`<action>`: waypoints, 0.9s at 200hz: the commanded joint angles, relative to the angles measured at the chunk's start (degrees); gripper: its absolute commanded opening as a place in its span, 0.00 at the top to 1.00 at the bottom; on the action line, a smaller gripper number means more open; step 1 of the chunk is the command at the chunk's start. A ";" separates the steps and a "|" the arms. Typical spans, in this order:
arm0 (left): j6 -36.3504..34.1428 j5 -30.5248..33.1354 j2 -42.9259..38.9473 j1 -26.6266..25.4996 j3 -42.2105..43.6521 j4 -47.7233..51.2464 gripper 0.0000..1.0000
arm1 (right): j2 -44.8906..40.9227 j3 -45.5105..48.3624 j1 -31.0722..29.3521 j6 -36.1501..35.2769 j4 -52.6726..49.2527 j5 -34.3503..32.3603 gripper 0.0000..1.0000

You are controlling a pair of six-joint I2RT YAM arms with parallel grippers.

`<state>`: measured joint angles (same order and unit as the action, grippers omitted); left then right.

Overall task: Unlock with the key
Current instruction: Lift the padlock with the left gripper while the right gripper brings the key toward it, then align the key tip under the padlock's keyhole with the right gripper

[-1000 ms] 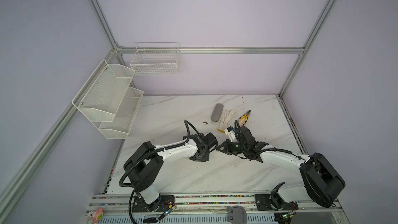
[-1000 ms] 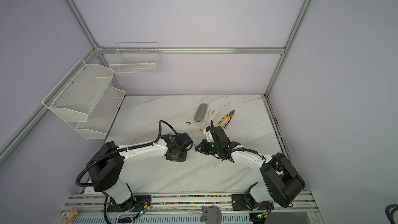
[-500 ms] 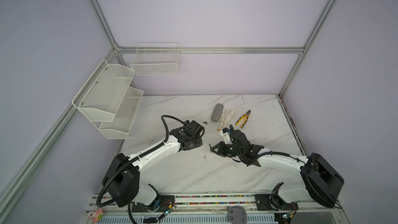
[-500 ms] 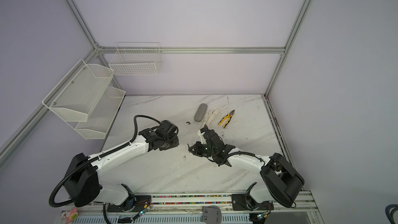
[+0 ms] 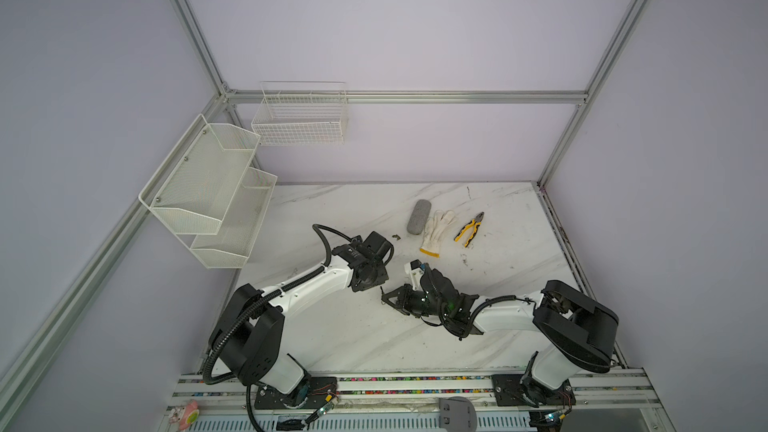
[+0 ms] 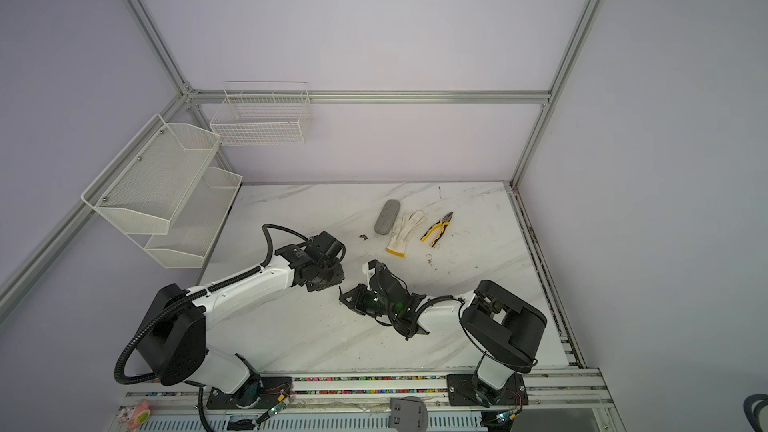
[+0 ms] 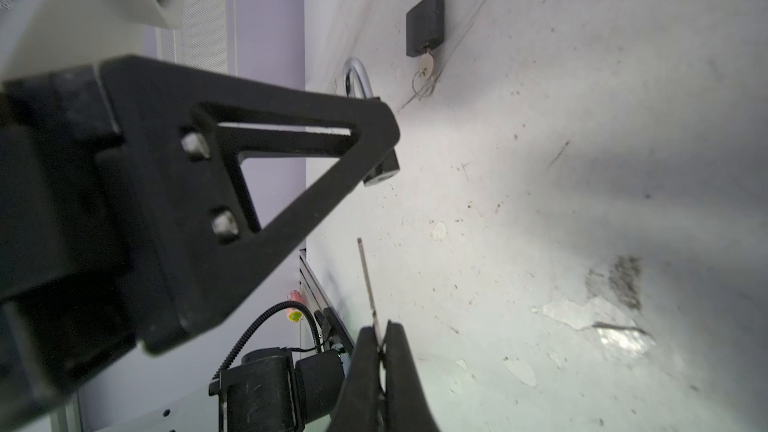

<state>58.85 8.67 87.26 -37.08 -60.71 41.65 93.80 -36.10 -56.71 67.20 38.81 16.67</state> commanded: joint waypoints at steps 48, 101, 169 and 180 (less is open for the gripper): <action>1.08 1.01 -1.82 0.23 -6.54 -0.56 1.00 | 5.91 -1.13 -1.39 5.18 10.28 -0.24 1.00; 0.27 0.55 -3.24 -0.03 -5.92 -0.80 1.00 | 6.07 -1.59 -0.53 4.42 10.59 -0.86 1.00; -0.40 0.05 -3.82 -0.27 -5.48 -0.87 1.00 | 5.46 -2.60 0.28 3.60 8.72 -0.66 1.00; -0.31 -0.32 -3.94 -0.45 -5.54 -1.07 1.00 | 5.75 -2.57 0.64 3.59 8.87 -0.54 1.00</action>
<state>59.07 8.71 85.47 -37.17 -61.60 41.60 100.07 -37.15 -56.58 70.22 46.78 16.29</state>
